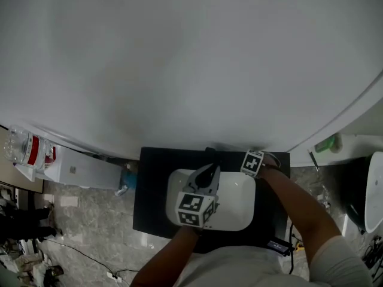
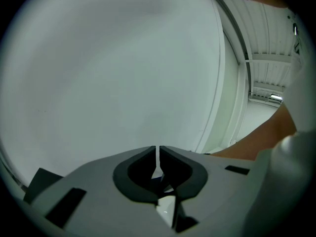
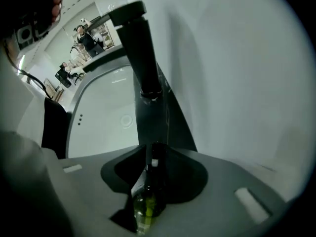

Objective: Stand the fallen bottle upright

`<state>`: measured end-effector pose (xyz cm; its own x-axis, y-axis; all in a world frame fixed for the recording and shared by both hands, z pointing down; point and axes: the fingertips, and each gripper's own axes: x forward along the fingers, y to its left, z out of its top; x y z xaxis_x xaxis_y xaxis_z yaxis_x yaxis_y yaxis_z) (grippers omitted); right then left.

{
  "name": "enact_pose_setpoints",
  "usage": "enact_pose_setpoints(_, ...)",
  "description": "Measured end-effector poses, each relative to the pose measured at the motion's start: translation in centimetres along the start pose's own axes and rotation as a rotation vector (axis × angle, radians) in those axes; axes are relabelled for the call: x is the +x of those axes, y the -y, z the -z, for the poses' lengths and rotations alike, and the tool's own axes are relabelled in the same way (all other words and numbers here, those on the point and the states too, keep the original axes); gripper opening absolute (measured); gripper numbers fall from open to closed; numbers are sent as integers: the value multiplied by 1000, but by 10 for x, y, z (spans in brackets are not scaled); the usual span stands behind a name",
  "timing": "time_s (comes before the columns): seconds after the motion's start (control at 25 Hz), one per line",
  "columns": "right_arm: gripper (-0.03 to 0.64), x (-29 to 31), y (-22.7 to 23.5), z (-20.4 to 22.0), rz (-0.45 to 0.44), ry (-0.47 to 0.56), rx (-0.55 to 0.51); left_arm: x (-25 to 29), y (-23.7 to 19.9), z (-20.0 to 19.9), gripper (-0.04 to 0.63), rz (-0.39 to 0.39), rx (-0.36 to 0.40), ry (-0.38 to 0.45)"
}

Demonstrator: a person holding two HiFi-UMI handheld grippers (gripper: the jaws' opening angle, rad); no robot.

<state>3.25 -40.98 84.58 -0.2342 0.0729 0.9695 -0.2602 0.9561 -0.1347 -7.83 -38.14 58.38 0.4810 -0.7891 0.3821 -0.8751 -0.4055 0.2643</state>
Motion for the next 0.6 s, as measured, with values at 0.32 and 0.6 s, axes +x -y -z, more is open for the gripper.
enact_pose_setpoints(0.32, 75, 21, 8, -4, 23, 0, -84, 1, -13, 10, 9, -15, -26, -20)
enact_pose_setpoints(0.6, 66, -1, 1, -10, 67, 109, -133, 1, -9, 14, 9, -11, -42, -15)
